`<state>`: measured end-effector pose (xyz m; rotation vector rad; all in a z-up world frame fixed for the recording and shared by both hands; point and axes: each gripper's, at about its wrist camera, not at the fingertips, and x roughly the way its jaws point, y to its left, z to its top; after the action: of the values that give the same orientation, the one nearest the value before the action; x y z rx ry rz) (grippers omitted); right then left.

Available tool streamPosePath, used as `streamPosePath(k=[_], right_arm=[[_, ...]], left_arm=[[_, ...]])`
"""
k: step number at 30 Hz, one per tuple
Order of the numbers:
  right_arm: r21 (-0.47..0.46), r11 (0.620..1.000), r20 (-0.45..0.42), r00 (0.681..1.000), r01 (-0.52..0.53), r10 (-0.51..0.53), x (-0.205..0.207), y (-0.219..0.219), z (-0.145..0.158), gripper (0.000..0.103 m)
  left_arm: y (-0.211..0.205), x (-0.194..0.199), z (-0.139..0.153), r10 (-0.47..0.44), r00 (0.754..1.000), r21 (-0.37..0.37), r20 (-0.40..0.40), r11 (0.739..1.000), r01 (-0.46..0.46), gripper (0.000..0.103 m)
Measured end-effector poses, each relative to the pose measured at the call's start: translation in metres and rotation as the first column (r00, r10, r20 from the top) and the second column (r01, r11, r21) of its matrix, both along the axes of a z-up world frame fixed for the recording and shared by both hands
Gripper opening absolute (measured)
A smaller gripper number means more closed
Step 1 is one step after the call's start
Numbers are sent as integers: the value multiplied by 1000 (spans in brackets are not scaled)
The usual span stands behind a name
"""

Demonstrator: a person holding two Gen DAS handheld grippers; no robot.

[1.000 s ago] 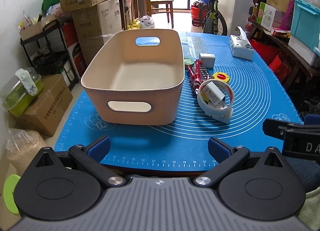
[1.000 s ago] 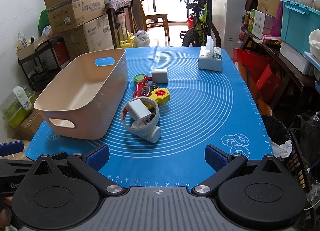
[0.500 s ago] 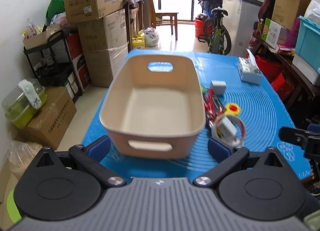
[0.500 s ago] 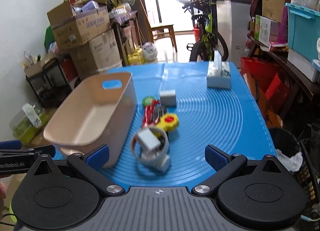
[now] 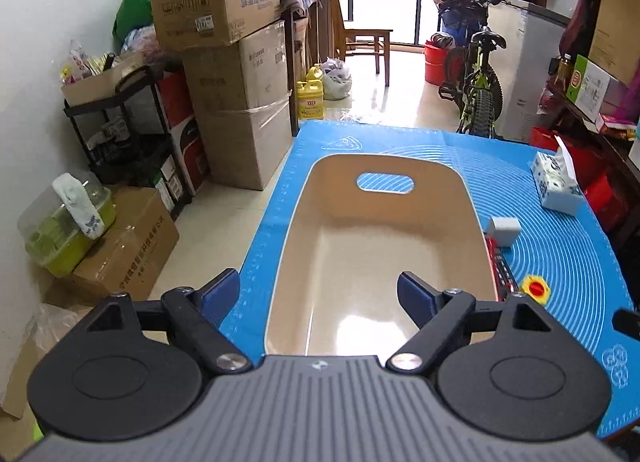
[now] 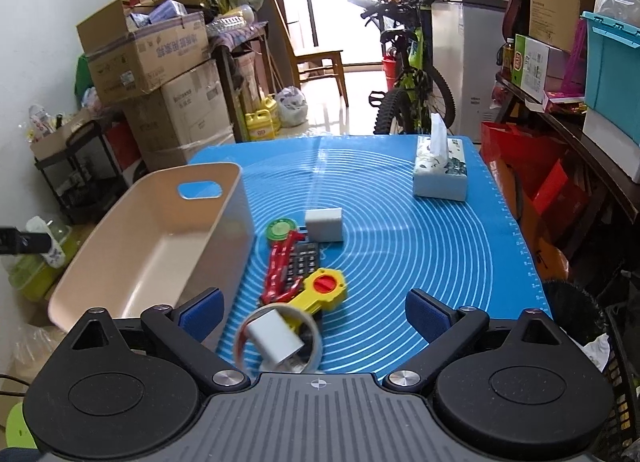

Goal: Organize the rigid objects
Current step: 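Move the left tool over the beige bin while the right tool reaches the tape roll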

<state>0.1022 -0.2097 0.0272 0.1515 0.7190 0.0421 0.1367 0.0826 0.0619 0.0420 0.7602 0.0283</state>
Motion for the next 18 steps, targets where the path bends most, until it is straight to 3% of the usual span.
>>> streamPosePath(k=[8, 18], right_arm=[[-34, 999, -75, 997, 29, -31, 36, -10, -30, 91], [-89, 996, -144, 989, 12, -25, 63, 0, -57, 82]], left_arm=[[11, 46, -18, 3, 998, -20, -67, 1000, -4, 86], [22, 67, -51, -8, 991, -26, -137, 1000, 5, 84]])
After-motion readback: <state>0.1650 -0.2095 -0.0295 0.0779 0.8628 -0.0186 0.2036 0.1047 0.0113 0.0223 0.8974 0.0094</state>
